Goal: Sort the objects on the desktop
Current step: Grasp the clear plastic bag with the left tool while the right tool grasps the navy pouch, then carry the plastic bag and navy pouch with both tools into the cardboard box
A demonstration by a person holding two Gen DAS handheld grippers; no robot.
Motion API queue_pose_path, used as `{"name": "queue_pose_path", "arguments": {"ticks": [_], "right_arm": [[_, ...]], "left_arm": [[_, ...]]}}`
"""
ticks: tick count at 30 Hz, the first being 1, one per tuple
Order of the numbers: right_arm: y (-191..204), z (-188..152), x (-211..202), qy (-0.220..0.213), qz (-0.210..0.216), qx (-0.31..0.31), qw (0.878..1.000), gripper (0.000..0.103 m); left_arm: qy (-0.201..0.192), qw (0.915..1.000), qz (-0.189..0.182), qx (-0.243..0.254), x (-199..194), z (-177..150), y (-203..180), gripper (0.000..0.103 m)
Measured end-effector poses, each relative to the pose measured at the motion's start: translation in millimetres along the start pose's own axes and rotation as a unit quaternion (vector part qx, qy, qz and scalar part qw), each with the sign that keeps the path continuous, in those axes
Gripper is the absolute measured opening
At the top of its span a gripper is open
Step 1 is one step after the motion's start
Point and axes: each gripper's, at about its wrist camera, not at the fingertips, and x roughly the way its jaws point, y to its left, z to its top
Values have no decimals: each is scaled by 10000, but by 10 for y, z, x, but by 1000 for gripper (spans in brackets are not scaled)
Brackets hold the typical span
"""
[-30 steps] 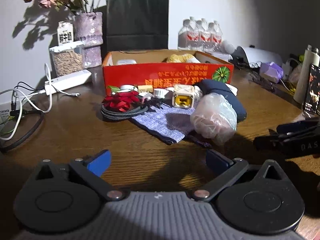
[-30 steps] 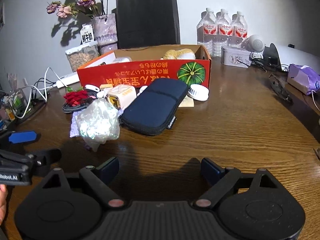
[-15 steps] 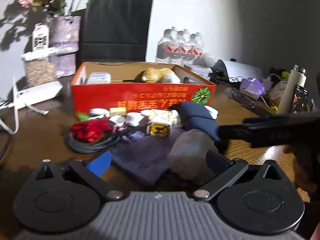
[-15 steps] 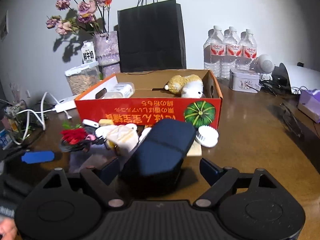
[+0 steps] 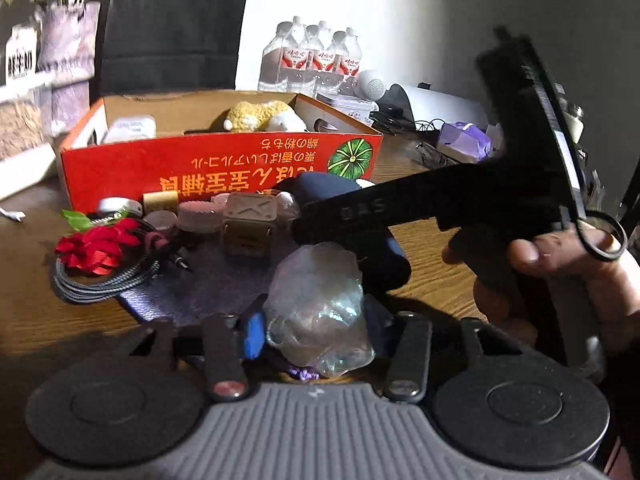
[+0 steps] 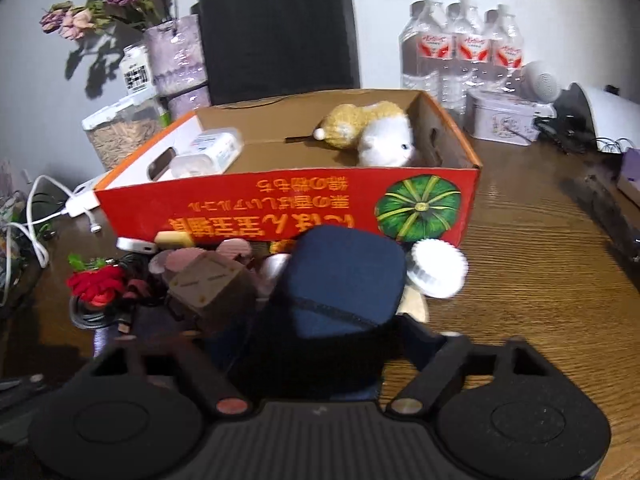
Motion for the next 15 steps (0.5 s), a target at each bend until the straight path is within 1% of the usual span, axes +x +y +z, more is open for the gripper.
{"name": "queue_pose_path", "arguments": {"ticks": [1, 3, 7, 12, 14, 15], "right_arm": [[-1, -12, -15, -26, 10, -55, 10000, 72], [-14, -35, -80, -50, 54, -144, 9999, 64], [-94, -149, -358, -108, 180, -186, 9996, 63], [-210, -509, -841, -105, 226, -342, 9991, 63], [-224, -659, -985, -5, 260, -458, 9986, 63], [-223, -727, -1037, 56, 251, -531, 9983, 63]], "left_arm": [[-53, 10000, 52, -11, -43, -20, -12, 44], [-112, 9999, 10, -50, -142, -36, -23, 42], [-161, 9997, 105, -147, -387, -18, -22, 42], [83, 9994, 131, -299, -615, -85, -10, 43], [153, 9994, 129, -286, -674, -167, -24, 43], [193, 9992, 193, -286, -679, -203, -29, 44]]}}
